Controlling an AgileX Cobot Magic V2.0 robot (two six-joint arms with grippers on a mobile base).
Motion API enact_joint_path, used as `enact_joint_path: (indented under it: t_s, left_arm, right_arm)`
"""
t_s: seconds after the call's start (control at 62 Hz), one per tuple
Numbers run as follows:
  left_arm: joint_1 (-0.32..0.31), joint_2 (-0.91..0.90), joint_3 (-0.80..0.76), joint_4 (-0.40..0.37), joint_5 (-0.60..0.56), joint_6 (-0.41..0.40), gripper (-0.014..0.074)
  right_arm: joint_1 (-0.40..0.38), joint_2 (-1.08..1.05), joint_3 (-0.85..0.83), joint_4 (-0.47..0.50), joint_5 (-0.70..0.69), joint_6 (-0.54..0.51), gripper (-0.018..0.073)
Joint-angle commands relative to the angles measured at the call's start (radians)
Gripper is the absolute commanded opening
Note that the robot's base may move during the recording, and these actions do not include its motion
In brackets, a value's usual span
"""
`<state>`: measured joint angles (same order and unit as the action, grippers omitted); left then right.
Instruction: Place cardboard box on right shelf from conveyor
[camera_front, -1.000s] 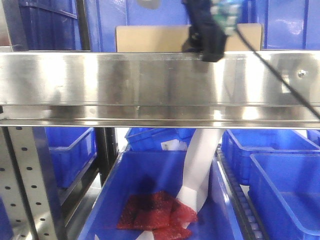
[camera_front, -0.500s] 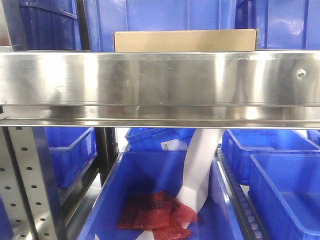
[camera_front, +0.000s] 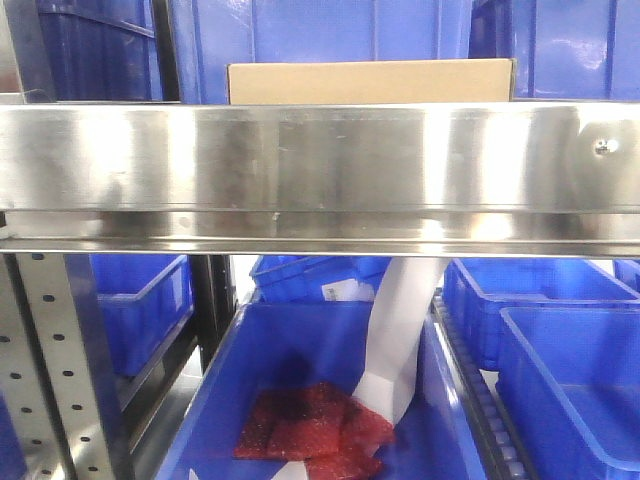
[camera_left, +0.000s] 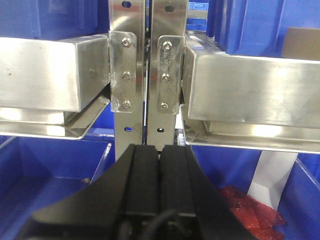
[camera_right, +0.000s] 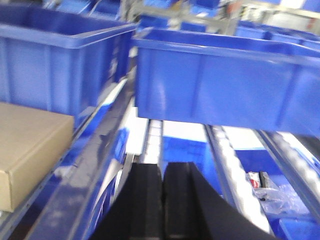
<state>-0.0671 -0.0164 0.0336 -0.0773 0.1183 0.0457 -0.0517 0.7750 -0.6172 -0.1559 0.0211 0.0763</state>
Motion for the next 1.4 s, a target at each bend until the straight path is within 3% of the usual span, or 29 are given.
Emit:
enact_joint_path:
  t_s: [0.0, 0.226, 0.484, 0.935, 1.065, 1.387]
  left_arm:
    - [-0.005, -0.005, 0.006, -0.006, -0.085, 0.000, -0.0116]
    - [-0.005, -0.005, 0.006, -0.006, -0.085, 0.000, -0.0116]
    - [-0.005, -0.005, 0.006, -0.006, -0.085, 0.000, -0.0116]
    - [-0.005, -0.005, 0.006, -0.006, -0.085, 0.000, -0.0116]
    - [-0.005, -0.005, 0.006, -0.006, -0.085, 0.000, -0.0116]
    - [-0.005, -0.005, 0.006, -0.006, -0.085, 0.000, -0.0116]
  right_arm:
    - [-0.024, -0.101, 0.074, 0.052, -0.153, 0.002, 0.0013]
    - [-0.024, -0.365, 0.314, 0.173, -0.219, 0.002, 0.0013]
    - [-0.024, -0.600, 0.408, 0.173, -0.054, 0.002, 0.0013]
    - [-0.024, -0.615, 0.417, 0.172, -0.045, 0.002, 0.0013]
    - [-0.010, -0.657, 0.493, 0.130, -0.060, 0.002, 0.0013]
    - [0.033, -0.805, 0.645, 0.130, -0.104, 0.002, 0.0013]
